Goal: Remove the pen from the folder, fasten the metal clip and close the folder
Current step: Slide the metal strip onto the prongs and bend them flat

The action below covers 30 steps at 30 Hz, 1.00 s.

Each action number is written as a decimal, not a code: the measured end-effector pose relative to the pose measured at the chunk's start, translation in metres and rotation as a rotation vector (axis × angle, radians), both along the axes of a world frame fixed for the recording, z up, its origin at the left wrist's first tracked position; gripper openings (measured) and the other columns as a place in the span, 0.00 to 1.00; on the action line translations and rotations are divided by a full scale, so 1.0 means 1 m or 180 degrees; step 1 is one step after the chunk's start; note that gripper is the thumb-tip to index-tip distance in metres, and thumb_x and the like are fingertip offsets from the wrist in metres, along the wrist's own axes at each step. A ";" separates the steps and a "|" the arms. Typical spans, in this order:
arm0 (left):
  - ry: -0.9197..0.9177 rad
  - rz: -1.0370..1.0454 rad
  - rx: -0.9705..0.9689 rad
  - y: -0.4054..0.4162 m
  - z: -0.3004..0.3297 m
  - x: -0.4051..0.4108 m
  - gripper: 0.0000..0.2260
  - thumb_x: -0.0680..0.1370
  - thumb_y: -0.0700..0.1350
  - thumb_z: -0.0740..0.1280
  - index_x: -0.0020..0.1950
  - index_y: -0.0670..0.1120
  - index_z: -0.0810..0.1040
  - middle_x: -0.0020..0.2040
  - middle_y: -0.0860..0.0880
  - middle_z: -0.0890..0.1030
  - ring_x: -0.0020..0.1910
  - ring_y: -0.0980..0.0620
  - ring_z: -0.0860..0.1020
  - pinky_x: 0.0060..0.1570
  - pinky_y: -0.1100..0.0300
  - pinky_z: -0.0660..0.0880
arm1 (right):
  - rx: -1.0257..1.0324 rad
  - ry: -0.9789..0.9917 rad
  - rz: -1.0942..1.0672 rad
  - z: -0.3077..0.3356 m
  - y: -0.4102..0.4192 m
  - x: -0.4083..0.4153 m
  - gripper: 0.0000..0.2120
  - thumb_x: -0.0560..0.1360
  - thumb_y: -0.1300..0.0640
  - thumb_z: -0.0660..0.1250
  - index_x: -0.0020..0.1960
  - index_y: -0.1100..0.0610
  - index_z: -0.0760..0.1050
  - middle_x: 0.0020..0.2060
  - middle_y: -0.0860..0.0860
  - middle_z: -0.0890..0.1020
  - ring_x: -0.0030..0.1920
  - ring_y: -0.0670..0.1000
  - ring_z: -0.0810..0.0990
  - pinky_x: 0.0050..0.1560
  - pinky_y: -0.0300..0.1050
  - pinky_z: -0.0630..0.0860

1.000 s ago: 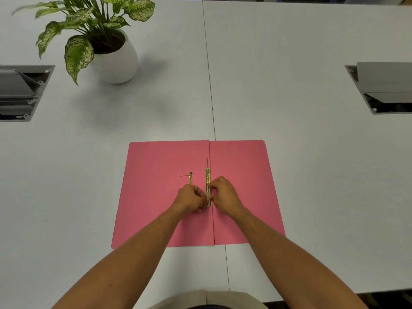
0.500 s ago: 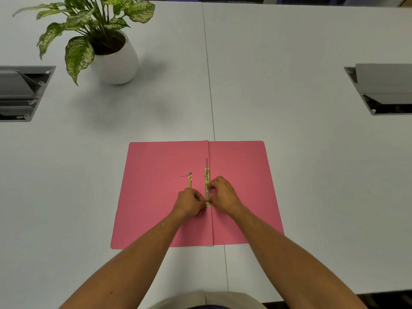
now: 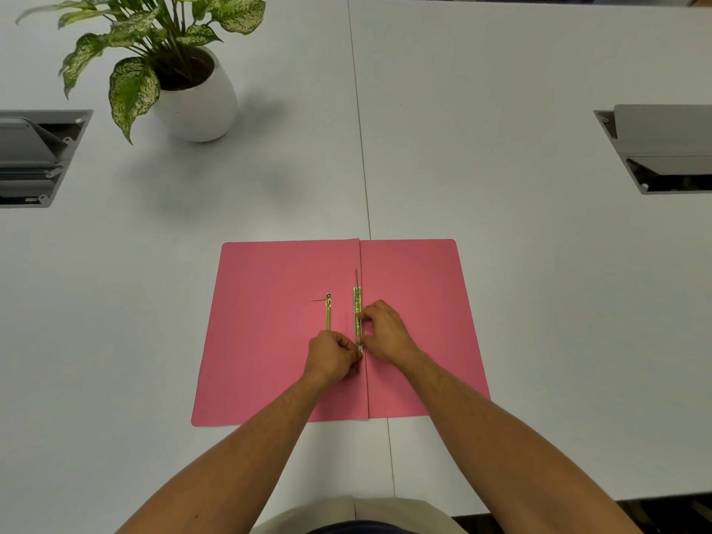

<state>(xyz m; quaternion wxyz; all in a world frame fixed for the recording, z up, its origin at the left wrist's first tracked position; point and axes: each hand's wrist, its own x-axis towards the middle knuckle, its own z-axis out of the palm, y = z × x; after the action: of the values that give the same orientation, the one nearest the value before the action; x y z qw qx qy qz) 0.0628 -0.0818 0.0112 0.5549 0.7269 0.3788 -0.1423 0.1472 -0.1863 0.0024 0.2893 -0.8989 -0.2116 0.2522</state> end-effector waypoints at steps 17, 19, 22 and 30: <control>-0.0137 0.0178 0.0117 -0.013 0.003 -0.008 0.04 0.70 0.34 0.69 0.38 0.37 0.83 0.33 0.39 0.84 0.26 0.50 0.79 0.31 0.59 0.80 | 0.0054 0.0021 0.0092 -0.001 -0.004 0.001 0.21 0.67 0.63 0.74 0.59 0.60 0.76 0.55 0.56 0.76 0.56 0.54 0.75 0.60 0.47 0.73; -0.0127 0.0209 0.0111 -0.013 0.002 -0.008 0.03 0.69 0.34 0.70 0.38 0.37 0.83 0.32 0.39 0.84 0.26 0.50 0.79 0.32 0.57 0.81 | 0.0059 0.0012 0.0100 -0.001 -0.004 0.001 0.21 0.67 0.62 0.74 0.59 0.60 0.76 0.55 0.56 0.76 0.56 0.54 0.75 0.60 0.46 0.73; -0.0119 0.0233 0.0096 -0.013 0.001 -0.007 0.02 0.69 0.35 0.70 0.38 0.37 0.83 0.32 0.39 0.84 0.26 0.50 0.79 0.32 0.57 0.81 | 0.0070 0.0027 0.0102 -0.002 -0.004 0.002 0.21 0.67 0.62 0.74 0.59 0.60 0.77 0.55 0.56 0.76 0.56 0.54 0.75 0.60 0.47 0.73; -0.0082 0.0398 0.0027 -0.013 0.000 -0.007 0.01 0.68 0.36 0.72 0.37 0.40 0.84 0.33 0.42 0.85 0.29 0.50 0.80 0.36 0.55 0.82 | 0.0118 0.0102 0.0095 -0.004 -0.005 0.003 0.21 0.67 0.62 0.75 0.59 0.59 0.77 0.55 0.55 0.75 0.57 0.54 0.75 0.61 0.48 0.73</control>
<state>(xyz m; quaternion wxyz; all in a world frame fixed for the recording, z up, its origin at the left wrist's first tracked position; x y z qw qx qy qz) 0.0560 -0.0951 0.0113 0.5645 0.7059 0.4168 -0.0964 0.1500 -0.1911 -0.0015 0.3055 -0.8859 -0.2250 0.2668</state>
